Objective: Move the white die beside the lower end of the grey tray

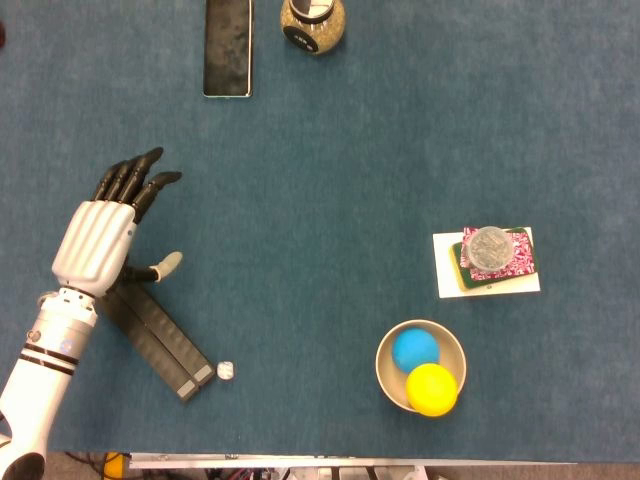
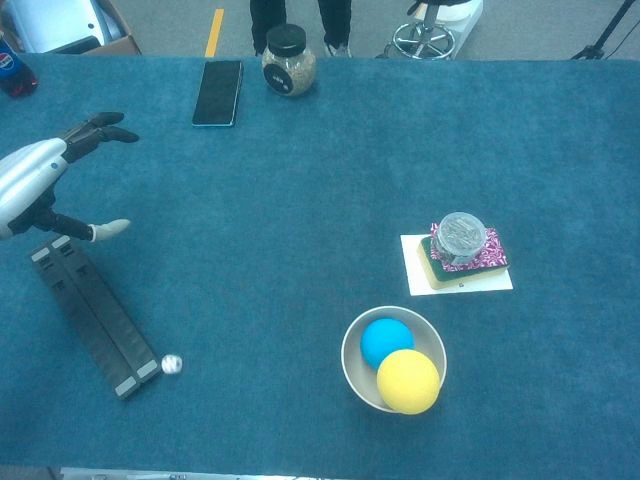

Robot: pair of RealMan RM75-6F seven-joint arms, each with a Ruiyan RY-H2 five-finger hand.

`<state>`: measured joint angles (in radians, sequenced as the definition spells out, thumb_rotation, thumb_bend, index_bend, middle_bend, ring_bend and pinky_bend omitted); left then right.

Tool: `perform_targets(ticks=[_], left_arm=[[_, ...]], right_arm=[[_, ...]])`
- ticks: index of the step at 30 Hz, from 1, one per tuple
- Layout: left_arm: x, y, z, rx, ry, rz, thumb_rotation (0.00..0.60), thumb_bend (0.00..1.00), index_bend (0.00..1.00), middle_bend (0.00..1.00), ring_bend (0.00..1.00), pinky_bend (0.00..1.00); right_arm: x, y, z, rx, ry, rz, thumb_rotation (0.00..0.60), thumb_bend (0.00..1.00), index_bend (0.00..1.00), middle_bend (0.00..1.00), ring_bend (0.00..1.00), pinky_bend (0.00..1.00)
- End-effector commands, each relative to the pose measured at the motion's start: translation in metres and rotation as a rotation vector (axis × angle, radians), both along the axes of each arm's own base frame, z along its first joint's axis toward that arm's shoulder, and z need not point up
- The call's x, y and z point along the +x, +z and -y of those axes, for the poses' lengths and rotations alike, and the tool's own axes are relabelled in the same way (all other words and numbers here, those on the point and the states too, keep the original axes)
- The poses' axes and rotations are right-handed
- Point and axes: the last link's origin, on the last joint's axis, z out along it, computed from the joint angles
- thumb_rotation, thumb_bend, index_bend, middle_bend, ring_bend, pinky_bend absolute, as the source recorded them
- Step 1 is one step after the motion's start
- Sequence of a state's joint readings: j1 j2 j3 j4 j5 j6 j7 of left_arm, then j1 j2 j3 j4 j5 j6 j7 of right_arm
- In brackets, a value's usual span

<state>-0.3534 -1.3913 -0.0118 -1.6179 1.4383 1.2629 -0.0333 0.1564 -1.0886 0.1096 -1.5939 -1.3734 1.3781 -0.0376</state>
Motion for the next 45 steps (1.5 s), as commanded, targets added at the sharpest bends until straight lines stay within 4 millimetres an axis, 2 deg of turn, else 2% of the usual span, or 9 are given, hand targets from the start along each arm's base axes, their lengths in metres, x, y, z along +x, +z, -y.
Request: perform_targets(ticks=[1,10,16,19,21,24,32,39,45], left_arm=[[-0.002,0.0,-0.001,0.004,0.004,-0.008,0.6,0.21,0.15,0.0,0.0,0.05],[-0.015,0.009,-0.001,0.049,0.006,-0.106,0.6,0.21,0.2,0.0,0.0,0.05],[-0.028,0.023,0.002,0.118,-0.002,-0.218,0.6,0.21,0.25,0.0,0.0,0.07],[-0.034,0.038,0.001,0.195,-0.031,-0.282,0.6,0.21,0.28,0.03,0.02,0.19],[-0.04,0.051,0.006,0.255,-0.047,-0.321,0.6,0.21,0.31,0.11,0.11,0.35],[-0.049,0.071,0.01,0.317,-0.054,-0.36,0.6,0.21,0.32,0.2,0.17,0.45],[-0.063,0.123,0.019,0.462,-0.057,-0.465,0.6,0.21,0.31,0.27,0.21,0.46],[-0.066,0.146,0.032,0.549,-0.086,-0.486,0.6,0.22,0.36,0.33,0.28,0.51],[-0.067,0.158,0.047,0.565,-0.048,-0.512,0.6,0.27,0.4,0.35,0.3,0.52]], right_arm=[[0.0,0.0,0.0,-0.001,-0.002,0.0,0.6,0.0,0.55,0.37,0.34,0.49],[0.0,-0.001,0.0,0.002,0.0,0.004,0.6,0.0,0.54,0.37,0.34,0.49],[0.002,-0.001,-0.005,-0.007,0.006,0.007,0.6,0.0,0.55,0.37,0.34,0.49],[0.005,0.001,-0.008,-0.015,0.016,0.011,0.6,0.0,0.55,0.37,0.34,0.49],[0.007,0.002,-0.012,-0.024,0.024,0.013,0.6,0.0,0.55,0.37,0.34,0.49],[0.012,0.005,-0.017,-0.037,0.036,0.007,0.6,0.0,0.55,0.37,0.34,0.49],[0.02,0.01,-0.025,-0.064,0.044,-0.011,0.6,0.0,0.55,0.37,0.34,0.49],[0.018,0.006,-0.025,-0.054,0.037,-0.006,0.6,0.0,0.55,0.37,0.34,0.49],[0.021,0.006,-0.022,-0.051,0.037,-0.006,0.6,0.0,0.54,0.37,0.34,0.49]])
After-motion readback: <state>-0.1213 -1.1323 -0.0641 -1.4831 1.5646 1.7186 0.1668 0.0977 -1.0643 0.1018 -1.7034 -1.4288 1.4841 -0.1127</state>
